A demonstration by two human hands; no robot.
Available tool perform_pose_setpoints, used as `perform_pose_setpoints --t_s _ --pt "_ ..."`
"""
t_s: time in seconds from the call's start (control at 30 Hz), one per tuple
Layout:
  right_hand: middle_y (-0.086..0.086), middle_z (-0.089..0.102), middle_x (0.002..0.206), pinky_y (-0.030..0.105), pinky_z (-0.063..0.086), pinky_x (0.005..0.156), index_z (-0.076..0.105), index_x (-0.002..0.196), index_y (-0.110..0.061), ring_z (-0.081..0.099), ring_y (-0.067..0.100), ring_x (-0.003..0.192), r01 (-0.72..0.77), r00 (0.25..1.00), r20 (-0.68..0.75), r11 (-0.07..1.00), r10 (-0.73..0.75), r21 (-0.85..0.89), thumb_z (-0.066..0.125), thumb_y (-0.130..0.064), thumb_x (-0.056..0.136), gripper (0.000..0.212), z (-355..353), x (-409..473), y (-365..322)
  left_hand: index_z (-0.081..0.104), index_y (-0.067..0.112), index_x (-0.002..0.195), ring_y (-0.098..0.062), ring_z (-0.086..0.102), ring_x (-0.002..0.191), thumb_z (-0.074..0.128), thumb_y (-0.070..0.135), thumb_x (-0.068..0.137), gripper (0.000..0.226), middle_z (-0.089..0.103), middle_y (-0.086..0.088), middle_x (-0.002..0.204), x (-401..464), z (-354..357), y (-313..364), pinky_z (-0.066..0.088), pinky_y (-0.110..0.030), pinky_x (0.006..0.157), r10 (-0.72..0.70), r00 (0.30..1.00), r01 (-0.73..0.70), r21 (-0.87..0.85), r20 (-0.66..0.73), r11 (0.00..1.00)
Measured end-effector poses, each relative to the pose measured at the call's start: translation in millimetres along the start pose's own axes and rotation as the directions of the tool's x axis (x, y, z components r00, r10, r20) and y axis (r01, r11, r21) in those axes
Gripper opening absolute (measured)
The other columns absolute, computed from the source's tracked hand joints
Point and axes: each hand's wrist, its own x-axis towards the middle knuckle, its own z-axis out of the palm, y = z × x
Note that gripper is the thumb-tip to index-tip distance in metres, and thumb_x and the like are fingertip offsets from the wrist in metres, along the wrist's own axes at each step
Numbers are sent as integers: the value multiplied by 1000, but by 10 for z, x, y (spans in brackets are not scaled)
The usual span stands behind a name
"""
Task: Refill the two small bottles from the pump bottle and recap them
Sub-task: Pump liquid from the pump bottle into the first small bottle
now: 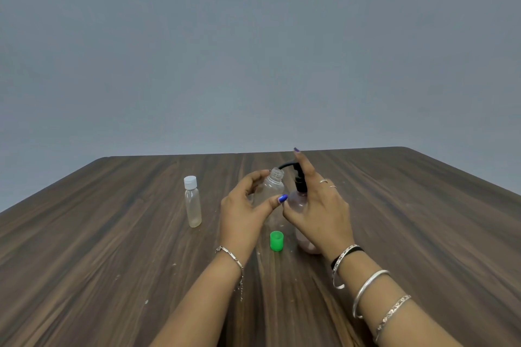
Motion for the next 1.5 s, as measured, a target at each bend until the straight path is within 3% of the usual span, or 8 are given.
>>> perform_pose_setpoints --t_s 0.17,0.37,0.53,0.63,0.87,1.03,1.3,1.5 --pt "-13 57 111 25 38 61 12 130 -49 52 16 101 17 1000 13 999 -16 -32 58 -31 77 73 24 18 -25 63 29 103 23 52 90 81 15 66 43 60 27 96 1 -2 -26 40 0 78 -4 1000 4 23 -5 1000" --pt "-17 59 109 26 40 61 19 126 -47 52 16 99 32 999 -20 999 -32 -13 61 -31 75 68 42 -1 -28 63 27 105 18 54 92 81 14 66 45 63 22 99 24 -6 -21 38 1 82 39 999 -38 54 -32 998" --pt "-13 63 104 29 44 61 28 117 -44 57 20 97 29 997 -73 999 -27 27 67 -27 70 63 71 7 -22 62 33 106 -6 59 104 82 18 66 48 65 15 104 7 0 -20 43 -19 92 54 998 -51 125 -22 991" --pt "-13 62 102 29 44 61 27 119 -44 56 20 96 36 997 -66 999 -34 25 67 -27 70 65 84 -1 -10 62 33 106 -9 59 107 81 18 66 47 66 14 105 -7 1 -9 44 -26 95 66 998 -63 146 -19 987" --pt "-12 55 102 24 38 61 8 143 -50 50 12 97 -2 1000 14 1000 1 21 61 -33 76 87 -4 25 54 63 30 108 -9 59 107 82 21 65 47 66 12 106 -3 -8 -6 45 -26 95 65 998 -60 164 -23 985" --pt "-12 56 110 24 37 61 13 138 -48 51 14 100 16 1000 4 1000 -16 -14 60 -33 76 79 19 28 39 64 27 109 -11 59 106 82 20 65 48 66 12 105 5 -5 -8 45 -28 94 71 997 -65 171 -29 983" --pt "-11 61 103 26 38 62 24 117 -45 55 19 99 30 999 -37 998 -28 48 64 -25 73 62 44 19 6 64 27 110 -10 58 107 81 19 66 48 65 11 106 -1 -8 13 42 -21 92 56 998 -51 182 -20 982" --pt "-12 59 106 26 43 60 17 130 -47 54 18 96 57 997 -61 998 -57 -4 62 -28 74 74 49 3 8 63 26 111 -11 58 105 81 20 66 48 63 15 103 0 -2 21 41 -21 92 82 996 -74 217 -26 973"
